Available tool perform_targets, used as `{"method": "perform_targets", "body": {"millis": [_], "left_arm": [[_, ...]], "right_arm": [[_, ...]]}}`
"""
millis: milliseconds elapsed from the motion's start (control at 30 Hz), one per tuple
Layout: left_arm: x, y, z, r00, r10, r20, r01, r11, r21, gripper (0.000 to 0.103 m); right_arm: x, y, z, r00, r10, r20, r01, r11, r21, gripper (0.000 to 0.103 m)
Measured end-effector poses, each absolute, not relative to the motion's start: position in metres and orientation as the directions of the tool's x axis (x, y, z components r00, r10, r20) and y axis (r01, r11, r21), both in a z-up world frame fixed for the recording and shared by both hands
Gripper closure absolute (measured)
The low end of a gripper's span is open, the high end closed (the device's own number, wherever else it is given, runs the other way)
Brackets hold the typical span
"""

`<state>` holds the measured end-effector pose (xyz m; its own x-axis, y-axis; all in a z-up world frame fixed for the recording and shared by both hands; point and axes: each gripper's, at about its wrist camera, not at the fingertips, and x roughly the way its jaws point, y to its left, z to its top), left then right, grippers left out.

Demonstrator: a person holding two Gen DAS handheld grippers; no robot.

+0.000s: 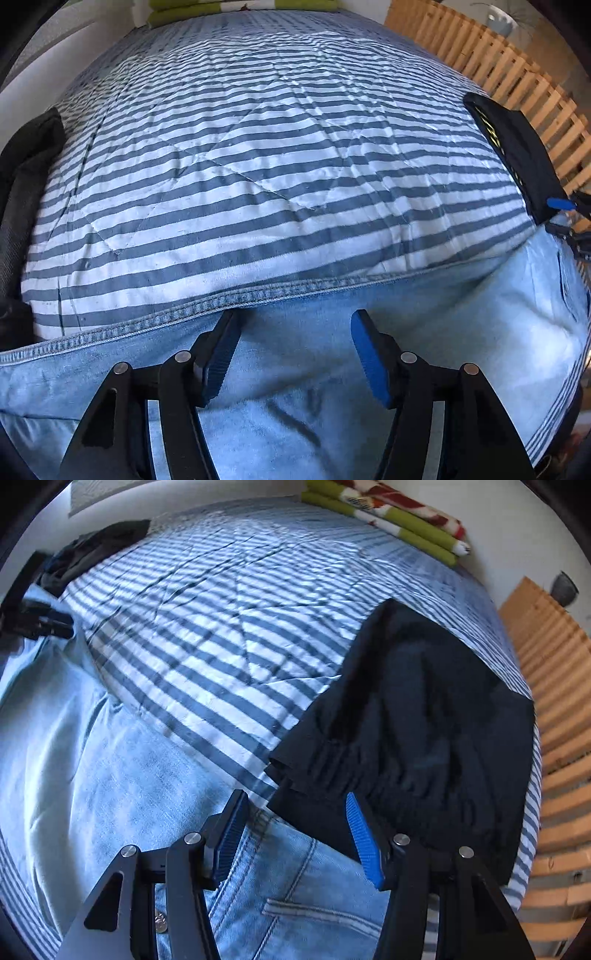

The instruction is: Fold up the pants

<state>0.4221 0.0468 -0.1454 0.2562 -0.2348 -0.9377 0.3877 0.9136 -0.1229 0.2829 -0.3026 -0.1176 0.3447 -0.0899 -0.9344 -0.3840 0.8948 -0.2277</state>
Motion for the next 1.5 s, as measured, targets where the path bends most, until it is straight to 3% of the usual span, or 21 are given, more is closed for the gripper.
{"method": "perform_targets", "body": {"millis": [133, 267, 333, 400, 467, 533, 600, 633, 700, 733, 767, 800, 833, 1000, 1133, 1367, 1433, 1500], "left_arm": [[0.398, 0.057, -0.141, 0.225, -0.236, -0.945, 0.441, 0.890, -0.117, 0.037], [0.396, 0.067, -0.150, 0.213, -0.162, -0.963, 0.442, 0.895, -0.053, 0.037], [0.399, 0.074, -0.145, 0.206, -0.226, -0.952, 0.422, 0.898, -0.122, 0.037], [0.401, 0.072, -0.145, 0.230, -0.201, -0.952, 0.436, 0.896, -0.084, 0.037], [0.401, 0.062, -0.152, 0.228, -0.158, -0.961, 0.483, 0.875, -0.030, 0.038], [0.397, 0.055, -0.157, 0.227, -0.152, -0.962, 0.513, 0.859, -0.015, 0.052], [0.389, 0.051, -0.155, 0.234, -0.184, -0.954, 0.544, 0.839, -0.029, 0.074], [0.385, 0.048, -0.155, 0.256, -0.173, -0.951, 0.556, 0.831, -0.002, 0.079], [0.378, 0.043, -0.156, 0.296, -0.145, -0.944, 0.570, 0.820, 0.052, 0.087], [0.375, 0.043, -0.155, 0.306, -0.142, -0.941, 0.565, 0.823, 0.060, 0.092], [0.372, 0.044, -0.155, 0.315, -0.140, -0.939, 0.558, 0.827, 0.064, 0.097], [0.370, 0.045, -0.154, 0.323, -0.142, -0.936, 0.549, 0.833, 0.063, 0.098], [0.366, 0.046, -0.153, 0.331, -0.144, -0.933, 0.542, 0.838, 0.063, 0.099], [0.347, 0.041, -0.149, 0.375, -0.114, -0.920, 0.517, 0.849, 0.106, 0.100], [0.340, 0.039, -0.147, 0.389, -0.100, -0.916, 0.489, 0.865, 0.114, 0.100], [0.340, 0.040, -0.145, 0.392, -0.106, -0.914, 0.441, 0.894, 0.085, 0.100], [0.338, 0.041, -0.140, 0.401, -0.112, -0.909, 0.431, 0.899, 0.079, 0.100], [0.334, 0.042, -0.133, 0.417, -0.120, -0.901, 0.437, 0.896, 0.083, 0.101]], "right_arm": [[0.280, -0.308, -0.114, 0.318, -0.019, -0.948, -0.414, 0.897, -0.156, 0.052], [0.283, -0.304, -0.120, 0.304, -0.036, -0.952, -0.440, 0.881, -0.174, 0.052], [0.284, -0.300, -0.119, 0.300, -0.036, -0.953, -0.455, 0.873, -0.176, 0.052], [0.283, -0.295, -0.119, 0.298, -0.052, -0.953, -0.481, 0.854, -0.197, 0.052], [0.280, -0.292, -0.119, 0.293, -0.064, -0.954, -0.498, 0.842, -0.210, 0.060], [0.274, -0.289, -0.118, 0.275, -0.074, -0.959, -0.511, 0.833, -0.211, 0.086], [0.262, -0.288, -0.114, 0.277, -0.087, -0.957, -0.530, 0.817, -0.228, 0.090], [0.255, -0.289, -0.111, 0.275, -0.077, -0.958, -0.537, 0.814, -0.219, 0.090], [0.247, -0.301, -0.095, 0.318, -0.064, -0.946, -0.487, 0.845, -0.221, 0.090], [0.244, -0.317, -0.085, 0.340, -0.052, -0.939, -0.414, 0.889, -0.198, 0.084], [0.242, -0.335, -0.079, 0.343, -0.046, -0.938, -0.334, 0.928, -0.167, 0.075], [0.237, -0.354, -0.073, 0.357, -0.045, -0.933, -0.246, 0.959, -0.140, 0.054], [0.232, -0.370, -0.070, 0.368, -0.035, -0.929, -0.186, 0.976, -0.111, 0.048], [0.199, -0.428, -0.077, 0.370, -0.024, -0.929, 0.049, 0.999, -0.006, 0.048], [0.196, -0.430, -0.090, 0.384, -0.010, -0.923, 0.066, 0.998, 0.017, 0.057], [0.231, -0.423, -0.112, 0.370, 0.039, -0.928, 0.088, 0.993, 0.077, 0.057], [0.228, -0.419, -0.110, 0.394, 0.014, -0.919, 0.103, 0.993, 0.059, 0.090], [0.217, -0.409, -0.097, 0.448, -0.007, -0.894, 0.097, 0.994, 0.041, 0.093]]}}
